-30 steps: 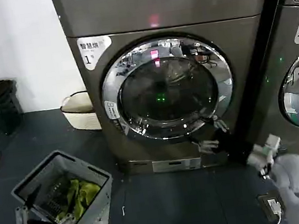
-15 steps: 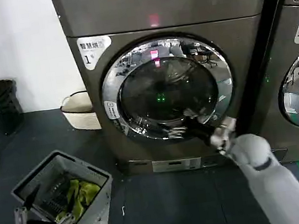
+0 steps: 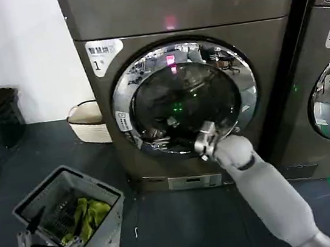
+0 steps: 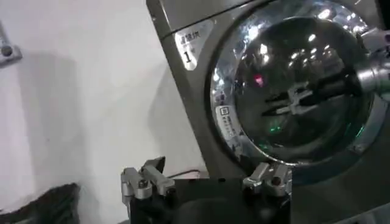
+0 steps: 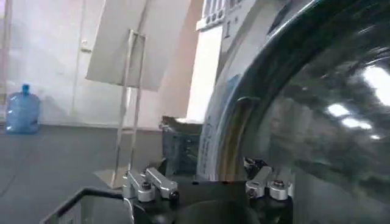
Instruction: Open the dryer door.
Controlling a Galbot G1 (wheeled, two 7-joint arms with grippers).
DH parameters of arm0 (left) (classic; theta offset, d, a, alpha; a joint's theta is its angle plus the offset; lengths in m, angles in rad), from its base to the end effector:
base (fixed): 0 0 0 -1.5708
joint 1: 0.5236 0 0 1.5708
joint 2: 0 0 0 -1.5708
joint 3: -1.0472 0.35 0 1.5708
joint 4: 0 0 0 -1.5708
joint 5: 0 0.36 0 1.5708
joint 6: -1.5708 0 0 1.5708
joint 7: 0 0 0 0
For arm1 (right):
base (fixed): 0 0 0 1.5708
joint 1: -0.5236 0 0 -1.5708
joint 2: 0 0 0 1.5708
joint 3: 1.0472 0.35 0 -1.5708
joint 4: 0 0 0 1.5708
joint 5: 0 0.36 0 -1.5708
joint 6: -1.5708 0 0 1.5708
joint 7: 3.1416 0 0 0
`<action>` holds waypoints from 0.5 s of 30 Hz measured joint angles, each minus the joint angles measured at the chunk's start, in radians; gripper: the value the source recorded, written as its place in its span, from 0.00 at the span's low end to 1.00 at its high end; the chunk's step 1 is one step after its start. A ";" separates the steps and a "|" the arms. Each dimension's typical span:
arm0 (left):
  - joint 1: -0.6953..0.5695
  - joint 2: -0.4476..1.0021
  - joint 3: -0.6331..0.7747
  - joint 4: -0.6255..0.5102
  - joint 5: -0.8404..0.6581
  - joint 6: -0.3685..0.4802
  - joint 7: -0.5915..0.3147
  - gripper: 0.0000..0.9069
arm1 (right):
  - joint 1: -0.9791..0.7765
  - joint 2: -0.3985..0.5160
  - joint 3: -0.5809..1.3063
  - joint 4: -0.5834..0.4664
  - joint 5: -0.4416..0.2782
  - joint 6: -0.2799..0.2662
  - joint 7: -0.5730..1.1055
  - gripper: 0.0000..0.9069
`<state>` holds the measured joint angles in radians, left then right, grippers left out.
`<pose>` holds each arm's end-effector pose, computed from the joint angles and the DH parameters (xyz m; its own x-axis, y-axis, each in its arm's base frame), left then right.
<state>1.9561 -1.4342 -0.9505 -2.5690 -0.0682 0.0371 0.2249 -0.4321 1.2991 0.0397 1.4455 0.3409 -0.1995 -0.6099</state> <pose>0.0807 0.0865 -0.1622 -0.9956 0.0891 -0.0284 0.0733 0.9318 0.3555 0.5035 0.0541 -0.1647 -0.5279 -0.8493 -0.0041 -0.8325 0.5184 -0.1953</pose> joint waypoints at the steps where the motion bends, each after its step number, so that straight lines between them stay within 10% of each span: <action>1: 0.000 0.000 0.002 0.000 0.001 0.000 0.000 1.00 | 0.007 0.005 -0.005 -0.011 -0.001 0.003 0.000 1.00; 15: 0.007 -0.013 0.024 0.000 0.052 0.016 0.032 1.00 | 0.116 0.094 -0.064 -0.179 0.006 0.026 0.005 1.00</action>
<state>1.9631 -1.4468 -0.9266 -2.5689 -0.0159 0.0526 0.2568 -0.3166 1.3927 -0.0239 1.2664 0.3474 -0.1738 -0.6049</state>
